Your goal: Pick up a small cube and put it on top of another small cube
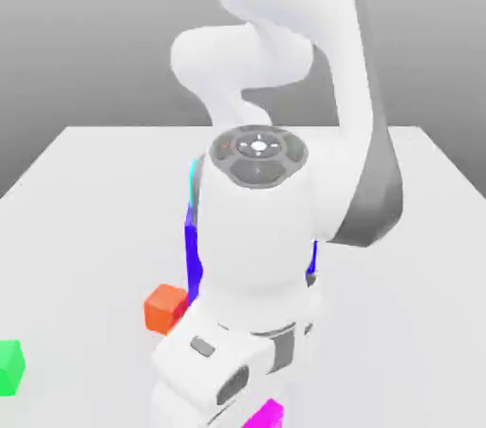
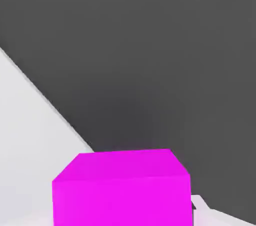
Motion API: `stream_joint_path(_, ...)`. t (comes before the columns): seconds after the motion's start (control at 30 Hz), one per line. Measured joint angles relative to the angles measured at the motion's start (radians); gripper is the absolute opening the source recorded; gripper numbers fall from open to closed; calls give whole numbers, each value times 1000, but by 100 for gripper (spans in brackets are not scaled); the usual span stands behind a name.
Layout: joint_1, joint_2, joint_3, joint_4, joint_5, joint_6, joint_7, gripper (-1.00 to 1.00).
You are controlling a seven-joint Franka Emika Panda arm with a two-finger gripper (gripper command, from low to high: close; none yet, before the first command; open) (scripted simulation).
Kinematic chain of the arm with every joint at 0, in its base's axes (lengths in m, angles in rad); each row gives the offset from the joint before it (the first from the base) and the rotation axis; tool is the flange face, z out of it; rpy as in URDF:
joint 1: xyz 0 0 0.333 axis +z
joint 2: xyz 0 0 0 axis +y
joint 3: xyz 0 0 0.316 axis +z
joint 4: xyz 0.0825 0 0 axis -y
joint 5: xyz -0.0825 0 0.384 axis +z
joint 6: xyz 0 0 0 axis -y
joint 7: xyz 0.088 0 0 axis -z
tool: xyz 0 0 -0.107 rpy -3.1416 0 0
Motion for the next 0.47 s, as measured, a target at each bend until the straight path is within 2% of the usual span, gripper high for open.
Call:
stream_joint_path(0.23,-171,-66,-178,-95,82,6,88,-100)
stream_joint_path(0.33,-294,26,-184,-88,200,70,63,-100)
stream_joint_path(0.37,-320,56,-170,-84,230,93,49,100)
stream_joint_path(0.47,-320,56,-170,-84,230,93,49,100)
